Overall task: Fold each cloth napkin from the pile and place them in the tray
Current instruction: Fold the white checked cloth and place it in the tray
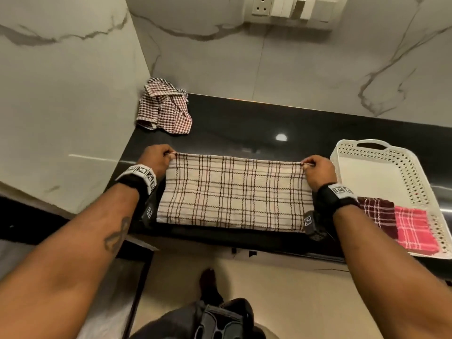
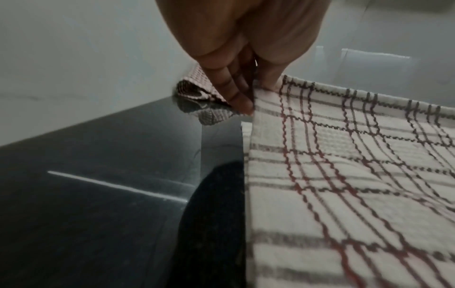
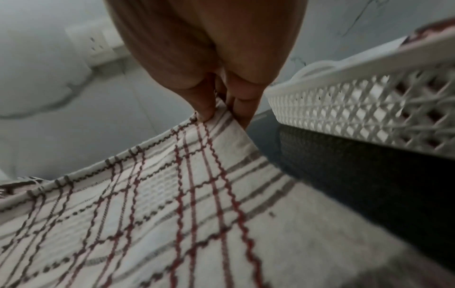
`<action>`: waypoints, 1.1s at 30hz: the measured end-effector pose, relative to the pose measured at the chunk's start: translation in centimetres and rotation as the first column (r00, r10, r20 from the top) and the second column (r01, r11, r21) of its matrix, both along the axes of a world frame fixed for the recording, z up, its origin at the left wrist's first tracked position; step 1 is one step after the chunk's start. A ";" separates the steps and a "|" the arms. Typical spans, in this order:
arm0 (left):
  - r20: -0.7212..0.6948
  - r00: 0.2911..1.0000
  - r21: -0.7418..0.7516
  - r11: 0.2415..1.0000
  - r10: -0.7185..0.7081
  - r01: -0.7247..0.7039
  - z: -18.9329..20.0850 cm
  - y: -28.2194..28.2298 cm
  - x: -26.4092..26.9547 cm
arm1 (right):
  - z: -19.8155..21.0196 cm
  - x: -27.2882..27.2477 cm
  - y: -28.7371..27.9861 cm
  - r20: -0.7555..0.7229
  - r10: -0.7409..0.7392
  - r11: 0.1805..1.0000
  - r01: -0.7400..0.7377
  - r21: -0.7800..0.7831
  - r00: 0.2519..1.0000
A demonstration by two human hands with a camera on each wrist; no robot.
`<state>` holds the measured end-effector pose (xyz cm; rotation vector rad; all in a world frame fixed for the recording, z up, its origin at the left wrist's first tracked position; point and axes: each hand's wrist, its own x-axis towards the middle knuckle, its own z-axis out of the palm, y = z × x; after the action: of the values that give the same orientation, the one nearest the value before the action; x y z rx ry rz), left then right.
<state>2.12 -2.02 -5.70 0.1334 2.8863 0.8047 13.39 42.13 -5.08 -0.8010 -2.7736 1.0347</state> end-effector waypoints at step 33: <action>0.231 0.701 -0.508 0.531 -0.674 0.678 -5.0 11.1 2.9 | -5.6 -3.0 -14.7 0.544 0.535 0.715 -0.690 0.115 0.646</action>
<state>5.05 9.03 -10.69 1.0959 2.5423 -0.2075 10.41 27.40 -10.67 0.0014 -3.6474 0.4089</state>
